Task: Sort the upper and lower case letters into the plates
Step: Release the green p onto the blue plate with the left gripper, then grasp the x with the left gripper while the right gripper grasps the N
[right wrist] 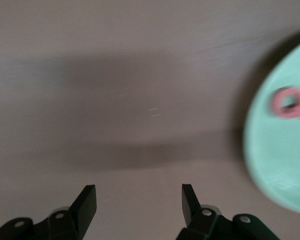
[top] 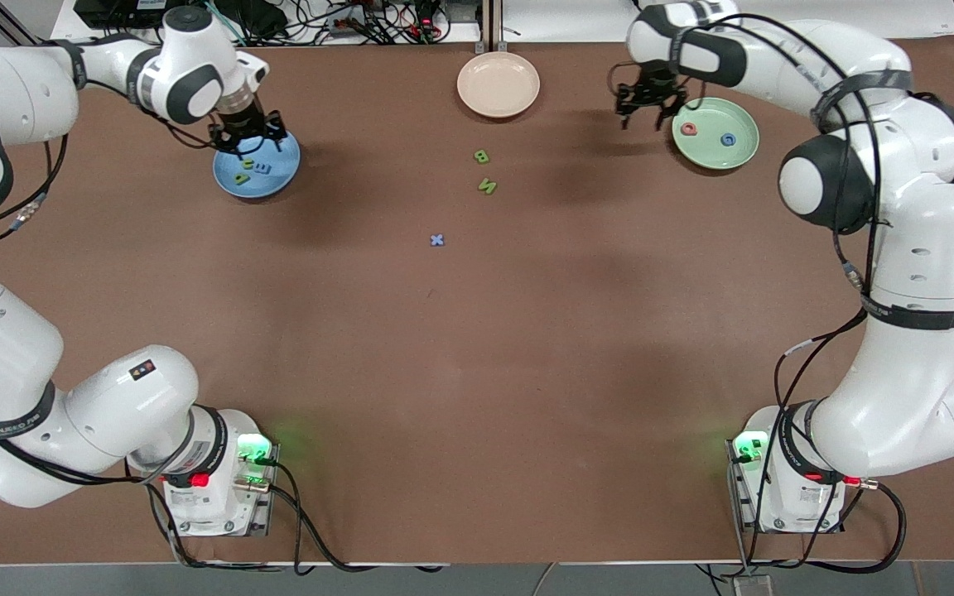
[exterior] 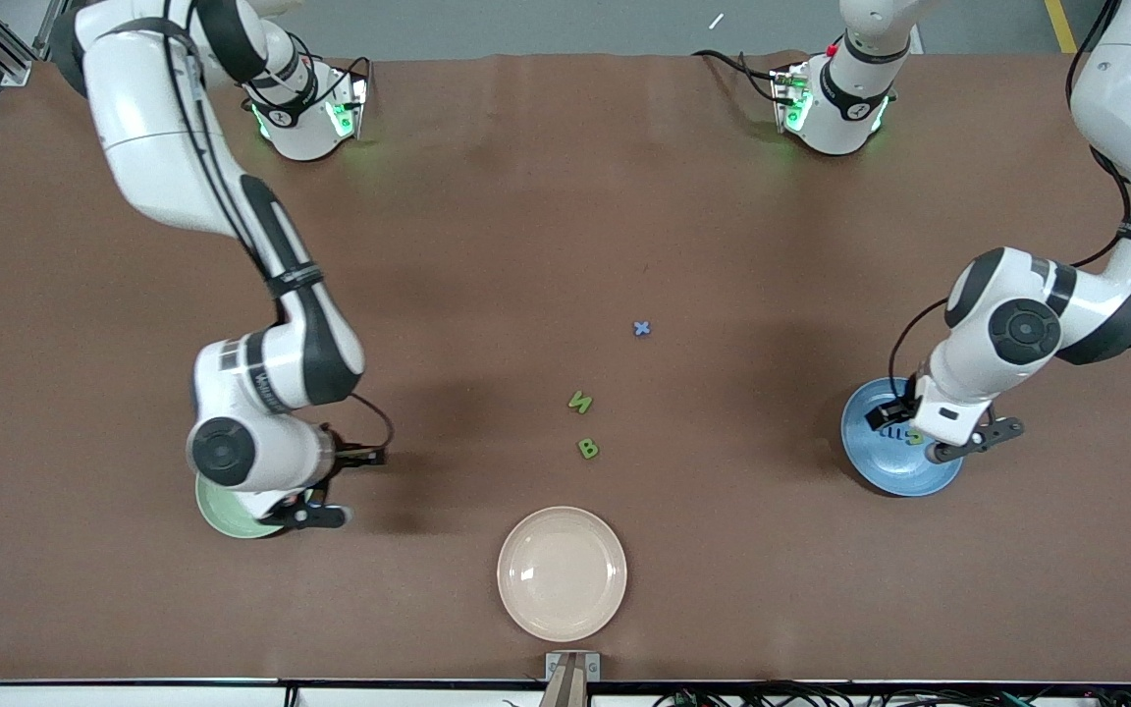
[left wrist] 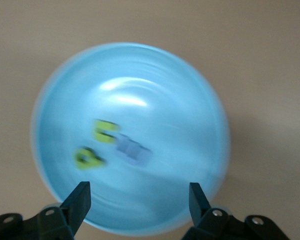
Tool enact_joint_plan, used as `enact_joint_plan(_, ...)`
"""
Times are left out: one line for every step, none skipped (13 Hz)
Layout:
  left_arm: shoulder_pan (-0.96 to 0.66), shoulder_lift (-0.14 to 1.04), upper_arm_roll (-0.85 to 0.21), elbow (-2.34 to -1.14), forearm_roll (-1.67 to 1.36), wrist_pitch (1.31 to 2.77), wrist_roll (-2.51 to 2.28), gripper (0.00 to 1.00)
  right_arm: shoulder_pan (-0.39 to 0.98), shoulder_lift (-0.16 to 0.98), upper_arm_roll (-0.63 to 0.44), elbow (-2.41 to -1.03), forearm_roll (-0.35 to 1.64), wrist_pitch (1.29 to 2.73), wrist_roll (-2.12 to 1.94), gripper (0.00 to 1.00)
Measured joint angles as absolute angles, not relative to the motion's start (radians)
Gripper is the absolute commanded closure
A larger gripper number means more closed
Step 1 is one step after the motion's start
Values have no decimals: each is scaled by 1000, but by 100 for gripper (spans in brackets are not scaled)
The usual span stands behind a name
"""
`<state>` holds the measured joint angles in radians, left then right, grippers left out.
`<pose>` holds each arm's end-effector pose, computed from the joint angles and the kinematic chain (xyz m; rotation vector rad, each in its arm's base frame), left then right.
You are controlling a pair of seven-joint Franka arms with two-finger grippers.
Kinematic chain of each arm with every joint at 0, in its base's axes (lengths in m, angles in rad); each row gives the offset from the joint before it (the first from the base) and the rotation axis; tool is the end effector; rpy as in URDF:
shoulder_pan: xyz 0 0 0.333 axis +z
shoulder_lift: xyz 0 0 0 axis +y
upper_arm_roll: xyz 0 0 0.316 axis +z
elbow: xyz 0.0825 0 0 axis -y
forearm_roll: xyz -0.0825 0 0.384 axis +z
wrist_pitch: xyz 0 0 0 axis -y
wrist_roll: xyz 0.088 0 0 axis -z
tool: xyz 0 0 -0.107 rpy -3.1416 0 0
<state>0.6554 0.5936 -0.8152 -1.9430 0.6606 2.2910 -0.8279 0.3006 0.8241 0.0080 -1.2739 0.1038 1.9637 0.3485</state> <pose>0.6124 -0.0601 0.2557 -3.0531 -0.4649 -0.0635 0.6981 0.2282 0.2477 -3.0784 0.1360 0.2455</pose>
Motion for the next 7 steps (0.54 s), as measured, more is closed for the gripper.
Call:
enact_joint_plan(648,594,-865,-1943,642,2283,-853,19,347,824,8,-1274,120,1984,438,23)
enact_joint_plan(632,594,-909,-1944,631,2275,-894,18,392,824,8,-1274,125,2008,538,23)
enact_joint_plan(603,594,-940,-1948,627,2270,-951,19,435,824,8,-1274,128,2032,632,23)
enact_joint_plan(557,595,-954,-1955,625,2268,-1024,19,476,824,8,-1275,130,2055,721,23)
enact_joint_plan(500,599,-956,-1961,624,2268,-1100,19,514,825,7,-1278,131,2079,805,23)
enact_joint_plan(440,608,-955,-1964,624,2269,-1174,20,549,829,7,-1279,131,2107,889,23)
enact_joint_plan(386,618,-954,-1965,624,2270,-1233,22,582,835,7,-1280,131,2126,963,23)
